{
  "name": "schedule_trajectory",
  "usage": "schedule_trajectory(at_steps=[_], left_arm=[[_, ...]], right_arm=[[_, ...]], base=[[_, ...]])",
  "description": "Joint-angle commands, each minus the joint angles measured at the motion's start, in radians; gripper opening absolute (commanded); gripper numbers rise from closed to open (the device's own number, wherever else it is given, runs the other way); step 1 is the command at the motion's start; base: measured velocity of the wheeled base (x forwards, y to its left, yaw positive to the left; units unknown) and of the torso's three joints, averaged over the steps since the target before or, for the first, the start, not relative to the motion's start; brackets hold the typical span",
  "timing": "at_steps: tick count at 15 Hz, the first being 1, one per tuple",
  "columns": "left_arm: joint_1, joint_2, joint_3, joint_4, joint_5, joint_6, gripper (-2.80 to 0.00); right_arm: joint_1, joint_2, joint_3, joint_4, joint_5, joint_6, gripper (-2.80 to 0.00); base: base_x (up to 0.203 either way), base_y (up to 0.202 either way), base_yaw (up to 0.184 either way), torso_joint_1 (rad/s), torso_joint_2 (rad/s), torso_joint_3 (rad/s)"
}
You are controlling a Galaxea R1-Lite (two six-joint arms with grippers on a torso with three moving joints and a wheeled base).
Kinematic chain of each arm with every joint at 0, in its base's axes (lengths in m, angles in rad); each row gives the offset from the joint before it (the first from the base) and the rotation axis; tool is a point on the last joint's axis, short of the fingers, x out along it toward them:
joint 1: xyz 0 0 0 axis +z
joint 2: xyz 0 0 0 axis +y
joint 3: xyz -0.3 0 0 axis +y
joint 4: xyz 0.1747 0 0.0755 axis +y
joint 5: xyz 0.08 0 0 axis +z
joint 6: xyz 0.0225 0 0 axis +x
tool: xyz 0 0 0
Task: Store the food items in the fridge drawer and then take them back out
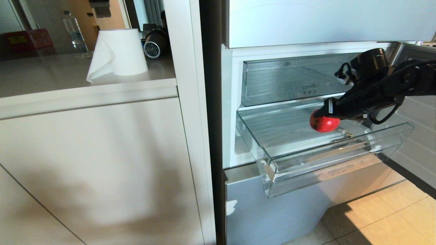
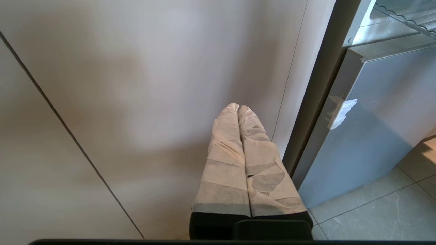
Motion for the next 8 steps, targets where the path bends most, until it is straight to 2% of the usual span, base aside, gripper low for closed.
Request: schedule_trajectory(at_steps=[1,8], left_arm=[[0.0,0.0,0.0,0.0,0.001,-0.001,-2.8],[0.0,0.0,0.0,0.0,0.002,-0.001,-2.8]], right_arm=[[0.001,-0.163,0.096,0.003,0.0,0.008,-2.8],[0.007,-0.595,0.412,-0.012,0.005,0.027,-2.8]], base=[[0.0,0.0,0.0,0.0,0.0,0.0],[0.0,0.0,0.0,0.0,0.0,0.0]])
